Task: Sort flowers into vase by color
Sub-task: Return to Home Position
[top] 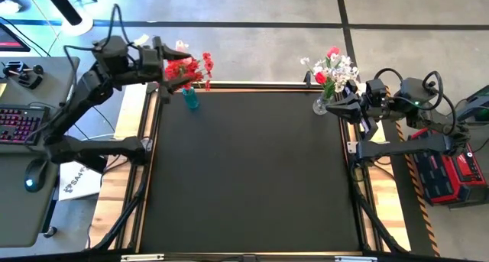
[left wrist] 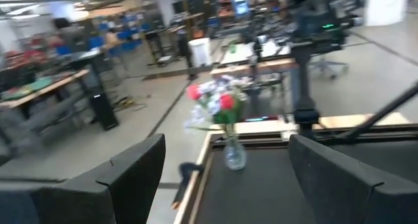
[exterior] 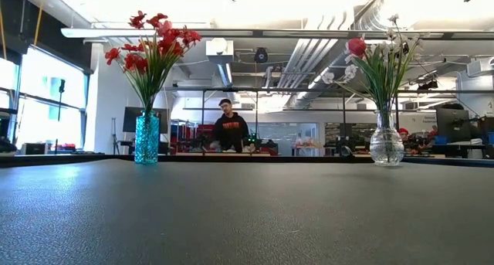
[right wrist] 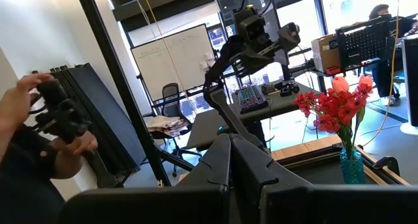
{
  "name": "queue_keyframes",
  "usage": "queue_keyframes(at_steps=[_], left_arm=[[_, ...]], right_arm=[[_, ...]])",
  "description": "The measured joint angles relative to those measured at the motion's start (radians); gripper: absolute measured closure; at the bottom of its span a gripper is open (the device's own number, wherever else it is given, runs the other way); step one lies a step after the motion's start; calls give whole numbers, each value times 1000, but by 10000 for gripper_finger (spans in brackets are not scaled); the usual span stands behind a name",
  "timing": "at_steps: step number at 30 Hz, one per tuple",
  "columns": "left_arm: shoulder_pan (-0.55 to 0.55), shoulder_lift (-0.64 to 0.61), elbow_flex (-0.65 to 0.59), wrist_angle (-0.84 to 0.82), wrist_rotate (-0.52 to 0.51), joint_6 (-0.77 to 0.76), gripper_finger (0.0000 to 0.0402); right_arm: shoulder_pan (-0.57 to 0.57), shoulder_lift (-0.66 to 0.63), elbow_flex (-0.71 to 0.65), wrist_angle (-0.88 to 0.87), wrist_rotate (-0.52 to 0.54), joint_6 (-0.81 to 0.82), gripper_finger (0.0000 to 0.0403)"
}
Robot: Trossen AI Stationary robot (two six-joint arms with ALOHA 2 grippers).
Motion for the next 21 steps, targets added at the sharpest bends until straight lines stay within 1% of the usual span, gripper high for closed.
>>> queue_keyframes(at_steps=[4, 7, 10, 13, 17, 19, 21], left_arm=[[-83, 36, 0, 29, -4, -1, 95], [-143, 58, -7, 54, -5, -1, 108], [-210, 58, -47, 114, -5, -14, 124], [-281, 43, -116, 172, -16, -42, 140], [-397, 3, -241, 286, -133, -81, 160], [-450, -13, -308, 353, -176, -77, 168], [-491, -26, -376, 400, -181, -29, 175]], right_arm=[[0, 0, 0, 0, 0, 0, 402], [0, 0, 0, 0, 0, 0, 402], [0, 0, 0, 0, 0, 0, 402], [0, 0, 0, 0, 0, 0, 402], [0, 0, 0, 0, 0, 0, 402], [0, 0, 0, 0, 0, 0, 402], [0, 0, 0, 0, 0, 0, 402]])
